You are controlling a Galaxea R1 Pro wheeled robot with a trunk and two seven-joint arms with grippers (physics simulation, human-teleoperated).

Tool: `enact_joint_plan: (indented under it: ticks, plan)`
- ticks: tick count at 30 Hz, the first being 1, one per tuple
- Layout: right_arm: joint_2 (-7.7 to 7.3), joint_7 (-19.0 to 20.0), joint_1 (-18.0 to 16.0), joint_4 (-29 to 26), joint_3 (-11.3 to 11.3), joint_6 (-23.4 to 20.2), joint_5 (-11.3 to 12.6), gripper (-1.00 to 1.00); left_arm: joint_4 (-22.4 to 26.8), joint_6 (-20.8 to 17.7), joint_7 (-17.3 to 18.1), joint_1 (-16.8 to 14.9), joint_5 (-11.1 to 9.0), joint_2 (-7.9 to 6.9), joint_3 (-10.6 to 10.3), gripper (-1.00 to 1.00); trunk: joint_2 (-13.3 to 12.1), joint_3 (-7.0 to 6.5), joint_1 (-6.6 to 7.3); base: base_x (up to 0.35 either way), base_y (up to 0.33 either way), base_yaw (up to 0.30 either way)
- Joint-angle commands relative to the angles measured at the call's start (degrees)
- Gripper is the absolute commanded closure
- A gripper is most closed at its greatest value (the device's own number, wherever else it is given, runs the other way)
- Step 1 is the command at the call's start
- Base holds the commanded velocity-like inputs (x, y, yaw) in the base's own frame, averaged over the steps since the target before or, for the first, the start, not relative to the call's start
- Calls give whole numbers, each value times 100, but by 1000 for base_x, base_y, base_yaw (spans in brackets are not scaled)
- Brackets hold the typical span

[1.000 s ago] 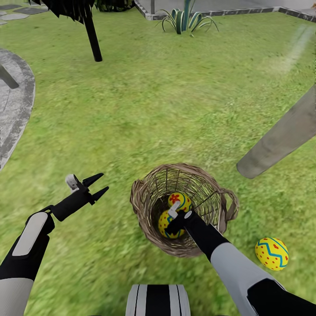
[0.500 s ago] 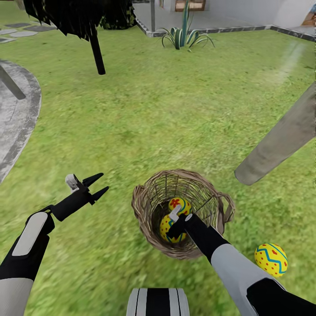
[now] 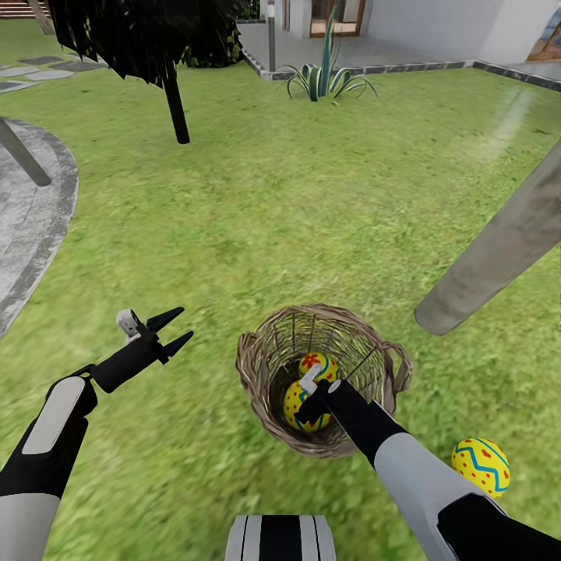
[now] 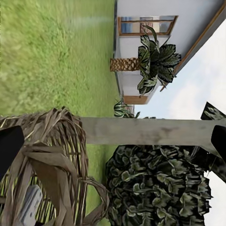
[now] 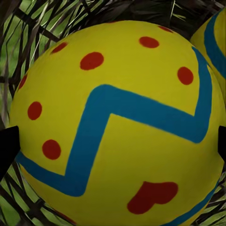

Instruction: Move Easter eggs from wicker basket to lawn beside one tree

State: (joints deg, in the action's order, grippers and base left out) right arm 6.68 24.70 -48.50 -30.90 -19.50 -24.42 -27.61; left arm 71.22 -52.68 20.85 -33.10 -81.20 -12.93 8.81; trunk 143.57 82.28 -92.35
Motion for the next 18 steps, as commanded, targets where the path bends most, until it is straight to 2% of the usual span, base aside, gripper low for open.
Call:
enact_joint_plan:
  ticks: [1,14,18]
  plan:
    - [0,38,-1,-12,-5,-19,-62,100,-2,-30,25,-3,17,1,7,-100,1,4,1,0,0,0]
    - [-18,44,-1,-390,16,-39,-60,100,-2,-25,25,-3,17,1,7,-100,1,4,1,0,0,0]
    - [-18,44,-1,-464,17,-207,-60,100,-2,-27,25,-3,17,1,7,-100,1,4,1,0,0,0]
